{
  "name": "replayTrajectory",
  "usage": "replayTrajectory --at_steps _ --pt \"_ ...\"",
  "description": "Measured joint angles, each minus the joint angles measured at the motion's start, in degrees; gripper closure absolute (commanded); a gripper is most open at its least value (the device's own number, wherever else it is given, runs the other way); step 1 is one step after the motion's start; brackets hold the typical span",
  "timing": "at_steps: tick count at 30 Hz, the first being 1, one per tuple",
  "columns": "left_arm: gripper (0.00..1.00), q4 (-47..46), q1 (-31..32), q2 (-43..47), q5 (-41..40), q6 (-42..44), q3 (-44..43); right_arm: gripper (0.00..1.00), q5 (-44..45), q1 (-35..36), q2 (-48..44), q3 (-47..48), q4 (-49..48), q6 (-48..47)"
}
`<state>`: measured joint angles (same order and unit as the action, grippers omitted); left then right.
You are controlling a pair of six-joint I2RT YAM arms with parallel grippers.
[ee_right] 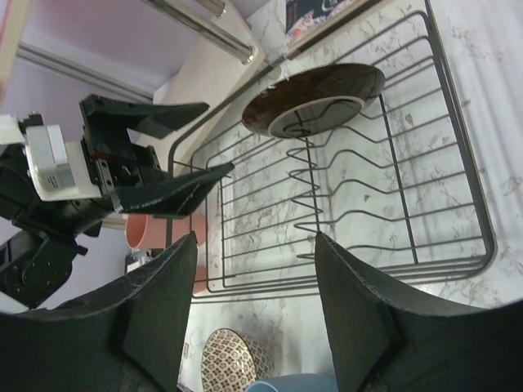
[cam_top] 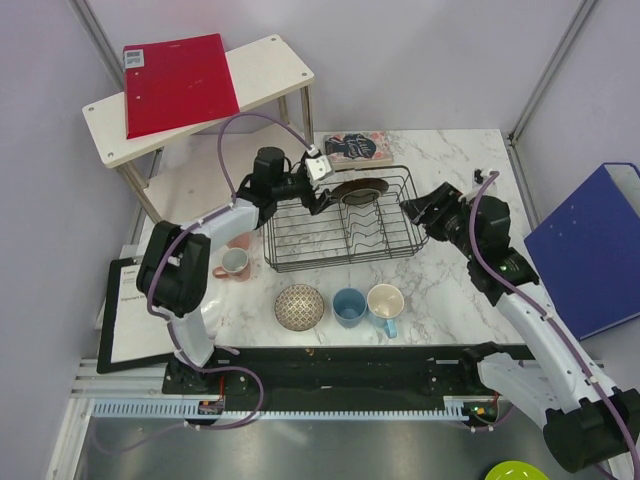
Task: Unload the mixed dishes from the dish rack
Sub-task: Pick up the plate from the dish rack.
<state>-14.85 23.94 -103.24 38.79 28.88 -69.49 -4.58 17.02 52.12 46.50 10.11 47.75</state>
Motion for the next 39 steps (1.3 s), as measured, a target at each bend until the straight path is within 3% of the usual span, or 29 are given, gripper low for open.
replayTrajectory --at_steps 8,11,12,13,18,30,39 --pt "0.21 -1.77 -0.33 -7.39 4.5 4.26 -4.83 0.34 -1.7 0.0 -0.57 -2.34 1.57 -0.66" --pt "0.36 -1.7 -0.63 -9.68 7.19 4.48 -6.95 0.35 -3.13 0.0 -1.38 -3.17 1.62 -0.59" --pt "0.48 -1.68 -0.76 -10.29 7.96 4.48 -7.61 0.35 -3.28 0.0 -1.62 -3.41 1.6 -0.61" --pt "0.53 -1.66 -0.9 -10.73 8.55 4.44 -8.22 0.35 -3.39 0.0 -1.86 -3.65 1.62 -0.61" --pt "0.62 -2.1 -1.27 -12.41 11.76 4.35 -11.52 0.35 -3.78 0.0 -2.19 -4.83 1.73 -0.68" --pt "0.57 -1.66 -1.36 -14.58 14.4 4.35 -12.2 0.36 -5.14 0.0 -0.09 -6.54 1.07 -0.63" --pt "0.6 -1.51 -1.36 -16.09 14.75 4.33 -12.2 0.36 -6.12 0.0 0.5 -7.63 0.15 -0.59"
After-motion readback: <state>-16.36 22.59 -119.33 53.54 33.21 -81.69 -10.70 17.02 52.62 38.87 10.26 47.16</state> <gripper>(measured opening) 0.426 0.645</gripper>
